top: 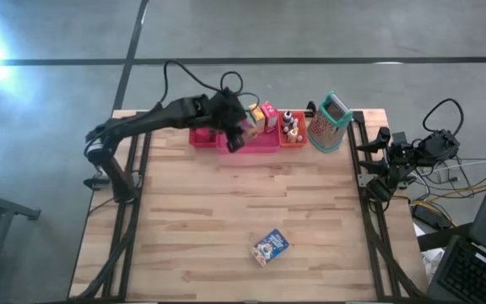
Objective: Pick & Place Kitchen Items
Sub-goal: Put the purple cereal box into the pink bin
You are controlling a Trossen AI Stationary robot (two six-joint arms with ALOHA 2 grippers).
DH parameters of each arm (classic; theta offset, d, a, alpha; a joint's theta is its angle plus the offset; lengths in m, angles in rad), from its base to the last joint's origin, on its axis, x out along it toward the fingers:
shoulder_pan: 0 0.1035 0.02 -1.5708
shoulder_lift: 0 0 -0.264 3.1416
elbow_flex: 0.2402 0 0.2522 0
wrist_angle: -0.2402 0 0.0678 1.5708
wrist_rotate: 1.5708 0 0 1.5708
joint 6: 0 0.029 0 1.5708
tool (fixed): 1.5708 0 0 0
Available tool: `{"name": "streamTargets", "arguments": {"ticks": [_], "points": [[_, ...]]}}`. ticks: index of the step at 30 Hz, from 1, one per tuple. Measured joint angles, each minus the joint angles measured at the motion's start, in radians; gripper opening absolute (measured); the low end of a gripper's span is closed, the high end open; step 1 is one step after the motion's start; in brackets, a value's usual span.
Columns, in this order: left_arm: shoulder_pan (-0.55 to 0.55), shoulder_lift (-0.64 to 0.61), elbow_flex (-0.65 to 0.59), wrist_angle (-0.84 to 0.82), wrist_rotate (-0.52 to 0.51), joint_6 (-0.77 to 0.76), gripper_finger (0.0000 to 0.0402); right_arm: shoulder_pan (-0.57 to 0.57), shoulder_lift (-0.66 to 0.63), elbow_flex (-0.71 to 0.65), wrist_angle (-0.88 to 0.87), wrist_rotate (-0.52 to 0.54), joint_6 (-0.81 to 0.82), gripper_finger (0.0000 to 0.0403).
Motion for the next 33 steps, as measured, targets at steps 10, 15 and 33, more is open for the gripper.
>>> {"name": "streamTargets", "arguments": {"ticks": [10, 15, 33], "points": [[0.006, 0.200, 0.150, 0.035, -0.013, 0.128, 0.0152, 0.000, 0.000, 0.000, 0.000, 0.000, 0.000, 0.0227], [0.010, 0.347, 0.316, 0.016, -0.034, 0.154, 0.0152, 0.000, 0.000, 0.000, 0.000, 0.000, 0.000, 0.0220], [0.022, 0.549, 0.417, -0.061, -0.075, 0.163, 0.0152, 0.000, 0.000, 0.000, 0.000, 0.000, 0.000, 0.0271]]}}
